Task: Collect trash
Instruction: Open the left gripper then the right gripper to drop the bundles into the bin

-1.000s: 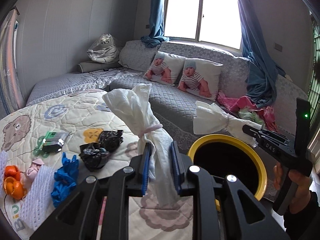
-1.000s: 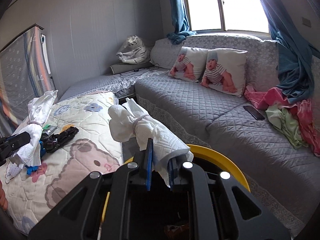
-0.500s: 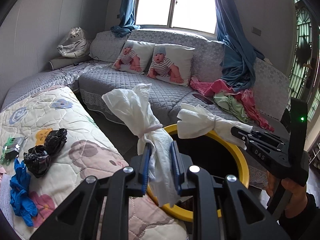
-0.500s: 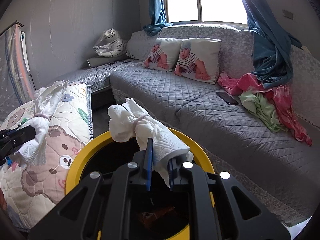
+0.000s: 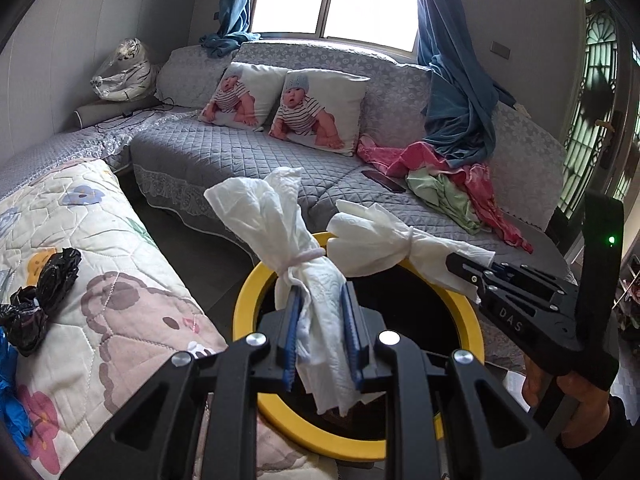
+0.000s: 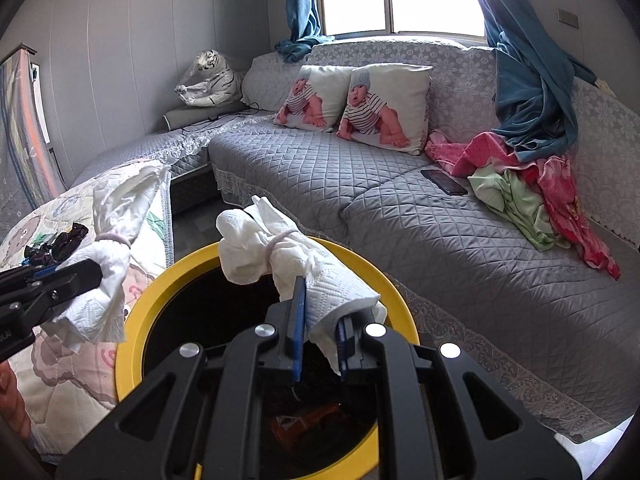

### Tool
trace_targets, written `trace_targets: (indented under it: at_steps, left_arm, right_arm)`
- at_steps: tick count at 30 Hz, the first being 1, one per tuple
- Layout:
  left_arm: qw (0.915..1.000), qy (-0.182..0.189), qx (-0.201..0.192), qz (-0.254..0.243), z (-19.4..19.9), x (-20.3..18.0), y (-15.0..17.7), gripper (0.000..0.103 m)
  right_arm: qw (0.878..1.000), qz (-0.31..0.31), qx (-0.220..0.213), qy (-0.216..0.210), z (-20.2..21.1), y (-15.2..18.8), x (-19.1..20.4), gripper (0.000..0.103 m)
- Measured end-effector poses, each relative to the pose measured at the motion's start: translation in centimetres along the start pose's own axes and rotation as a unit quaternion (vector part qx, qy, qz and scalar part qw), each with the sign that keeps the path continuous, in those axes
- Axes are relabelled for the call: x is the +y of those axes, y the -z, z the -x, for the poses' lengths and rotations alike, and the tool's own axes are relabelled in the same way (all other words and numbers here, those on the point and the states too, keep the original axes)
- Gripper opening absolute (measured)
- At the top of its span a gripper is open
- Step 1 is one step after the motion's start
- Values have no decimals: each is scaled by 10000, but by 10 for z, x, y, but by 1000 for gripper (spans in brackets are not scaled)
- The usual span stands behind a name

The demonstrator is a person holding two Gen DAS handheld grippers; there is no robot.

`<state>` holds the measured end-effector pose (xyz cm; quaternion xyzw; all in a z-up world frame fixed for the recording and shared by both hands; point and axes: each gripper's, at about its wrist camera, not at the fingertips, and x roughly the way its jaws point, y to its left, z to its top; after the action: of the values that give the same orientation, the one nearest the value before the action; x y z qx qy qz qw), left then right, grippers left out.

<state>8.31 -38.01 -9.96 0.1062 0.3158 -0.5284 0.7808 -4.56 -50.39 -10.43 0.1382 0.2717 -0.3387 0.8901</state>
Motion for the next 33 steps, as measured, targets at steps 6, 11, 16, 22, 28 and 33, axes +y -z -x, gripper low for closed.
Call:
trace_targets:
  at_steps: [6,11,16,22,28,33]
  left_arm:
    - [9999,105,47,111,-6,0,1,19]
    - [9998,110,50,150,-8,1,2,22]
    - [9994,158,67,300,-10,4,1,37]
    - [9991,78,-49,412,-4,8,1,59]
    - [9972,-118,-267,683,9,23,-1,75]
    - [9933,-587,-616,786,29,41,-5,88]
  right_arm:
    - [10000,-41,46,52,-1,0,-1,13]
    - [9999,-61,82,55,-2,0,-1,13]
    - [9999,-111,64,54,-1,-1,-3,14]
    - [9997,-209,-3,100,1,-3,-9,32]
    - [9995,-269,-84,114,5,-6,-12,53]
    - [9994,-274,-210,96,9,-8,-8,68]
